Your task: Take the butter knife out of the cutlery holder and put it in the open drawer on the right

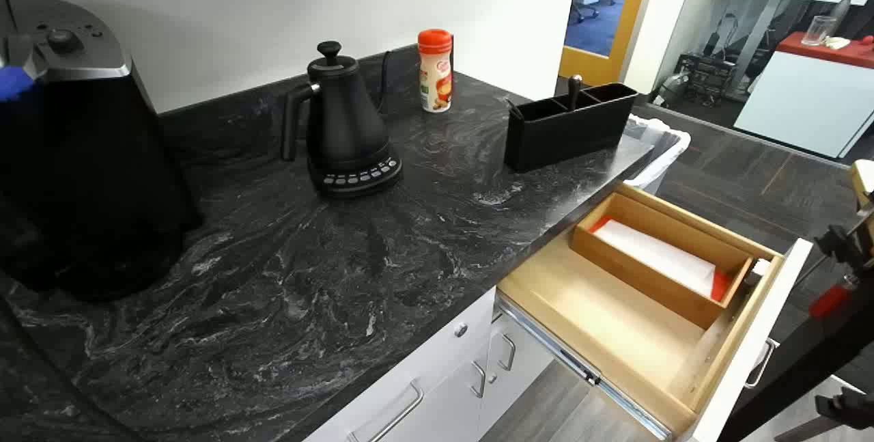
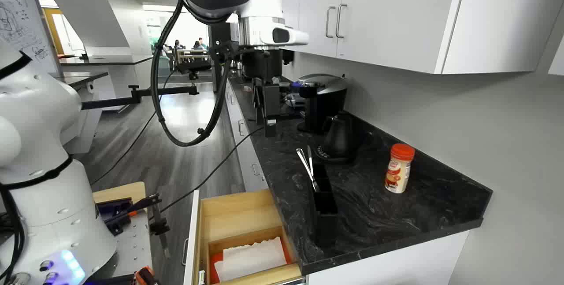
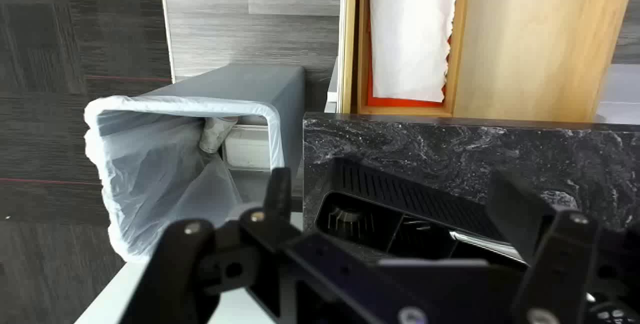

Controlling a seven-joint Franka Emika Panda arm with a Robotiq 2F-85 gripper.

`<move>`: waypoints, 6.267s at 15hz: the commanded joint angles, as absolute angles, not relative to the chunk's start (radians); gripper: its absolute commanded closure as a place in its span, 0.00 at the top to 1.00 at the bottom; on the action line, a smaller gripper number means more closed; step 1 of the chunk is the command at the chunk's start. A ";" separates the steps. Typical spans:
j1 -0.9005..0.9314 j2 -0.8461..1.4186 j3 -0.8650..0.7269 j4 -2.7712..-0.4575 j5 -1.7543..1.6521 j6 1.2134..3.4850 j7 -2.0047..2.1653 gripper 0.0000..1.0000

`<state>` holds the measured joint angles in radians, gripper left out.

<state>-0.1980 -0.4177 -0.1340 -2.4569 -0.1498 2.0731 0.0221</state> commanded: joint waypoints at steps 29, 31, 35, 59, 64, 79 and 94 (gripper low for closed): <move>-0.188 -0.371 -0.136 -2.429 -0.166 2.086 -0.003 1.00; -0.165 -0.301 -0.114 -2.398 -0.176 2.101 -0.020 1.00; -0.088 -0.085 -0.051 -2.319 -0.174 2.171 -0.060 1.00; 0.050 0.385 -0.029 -1.971 -0.495 2.362 -0.100 1.00; 0.072 0.381 -0.044 -1.966 -0.538 2.346 -0.044 1.00; 0.106 0.357 -0.069 -2.029 -0.553 2.311 0.210 1.00; 0.153 0.324 -0.071 -2.056 -0.643 2.244 0.367 1.00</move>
<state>0.1398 0.3689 -0.0612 -2.0172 -0.6117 2.2680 0.3348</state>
